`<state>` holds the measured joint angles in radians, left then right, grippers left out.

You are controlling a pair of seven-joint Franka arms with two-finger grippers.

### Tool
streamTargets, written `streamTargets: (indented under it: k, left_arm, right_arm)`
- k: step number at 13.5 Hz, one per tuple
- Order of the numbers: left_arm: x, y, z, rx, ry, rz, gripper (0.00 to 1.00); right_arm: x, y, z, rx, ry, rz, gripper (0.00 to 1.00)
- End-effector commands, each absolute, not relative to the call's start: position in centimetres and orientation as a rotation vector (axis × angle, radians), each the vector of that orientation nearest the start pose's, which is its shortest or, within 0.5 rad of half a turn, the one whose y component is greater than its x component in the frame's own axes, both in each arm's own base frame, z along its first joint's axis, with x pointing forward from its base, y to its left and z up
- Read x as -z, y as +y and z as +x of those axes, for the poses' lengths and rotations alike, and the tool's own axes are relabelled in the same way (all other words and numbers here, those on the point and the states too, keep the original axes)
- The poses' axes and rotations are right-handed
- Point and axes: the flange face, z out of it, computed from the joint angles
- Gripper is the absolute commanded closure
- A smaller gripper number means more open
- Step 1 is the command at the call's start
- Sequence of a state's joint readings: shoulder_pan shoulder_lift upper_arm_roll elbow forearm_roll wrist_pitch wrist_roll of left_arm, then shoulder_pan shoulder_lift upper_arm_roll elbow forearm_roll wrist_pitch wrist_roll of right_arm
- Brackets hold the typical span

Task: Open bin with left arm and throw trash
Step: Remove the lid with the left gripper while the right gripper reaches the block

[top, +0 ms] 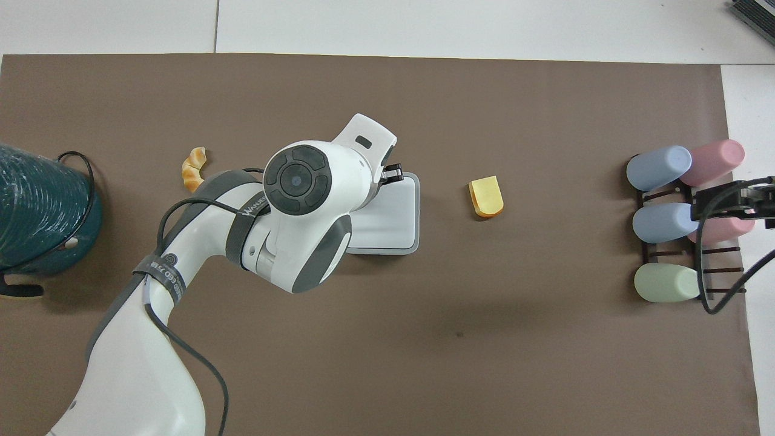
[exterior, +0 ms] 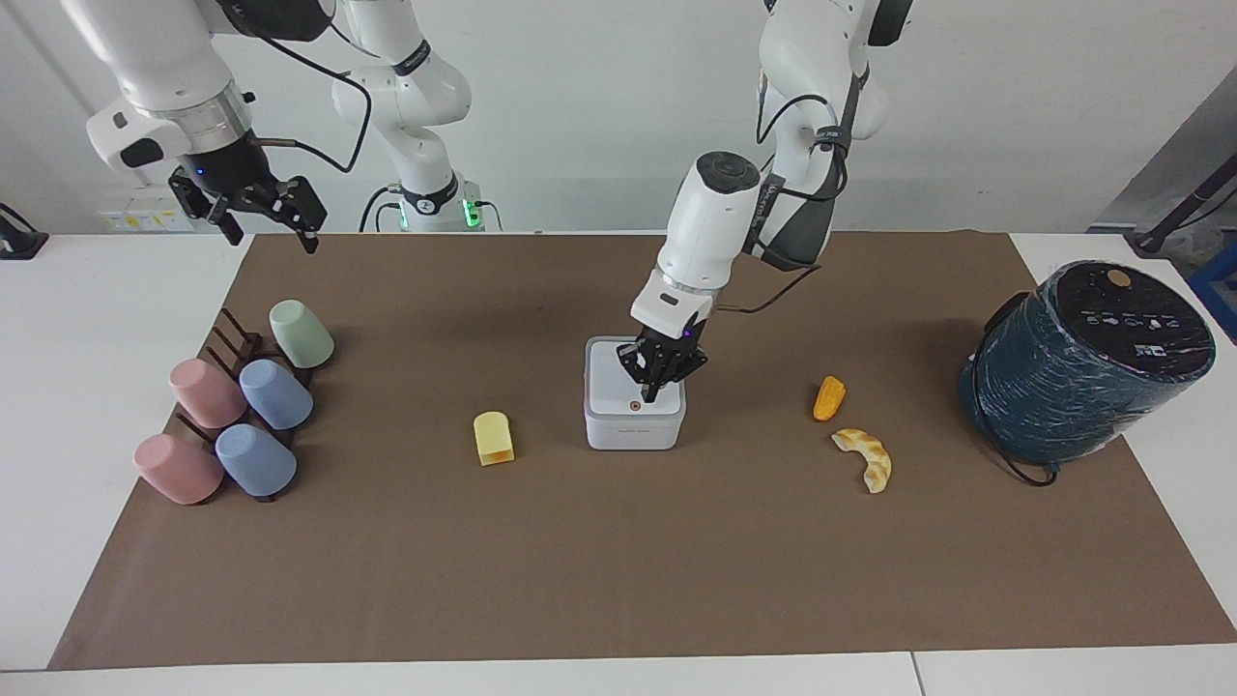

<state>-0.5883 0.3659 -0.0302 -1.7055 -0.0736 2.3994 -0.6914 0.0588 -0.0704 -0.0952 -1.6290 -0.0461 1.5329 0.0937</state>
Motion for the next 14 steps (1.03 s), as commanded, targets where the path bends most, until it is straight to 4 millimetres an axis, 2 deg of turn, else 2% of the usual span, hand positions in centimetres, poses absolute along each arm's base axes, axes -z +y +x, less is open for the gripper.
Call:
streamTargets:
  k: [1, 7, 9, 12, 14]
  left_arm:
    - [-40.9, -40.1, 56.3, 0.398, -0.235, -3.371, 1.0]
    - [-39.5, -40.1, 56.2, 0.404, -0.231, -3.368, 1.0]
    - [-38.3, -40.3, 56.2, 0.385, -0.222, -3.36, 1.0]
    - [-38.9, -40.4, 56.4, 0.374, -0.219, -3.356, 1.0]
    - [-41.0, -40.0, 56.9, 0.354, -0.197, -3.329, 1.0]
  right_arm:
    - [-63.2, -2.7, 52.0, -0.036, 0.162, -3.183, 0.0]
    - [-63.2, -2.7, 52.0, -0.036, 0.162, -3.183, 0.0]
    - [-63.2, -2.7, 52.0, -0.036, 0.162, -3.183, 0.0]
    - [-63.2, -2.7, 52.0, -0.036, 0.162, -3.183, 0.0]
    - [-63.2, -2.7, 52.0, -0.036, 0.16, -3.183, 0.0]
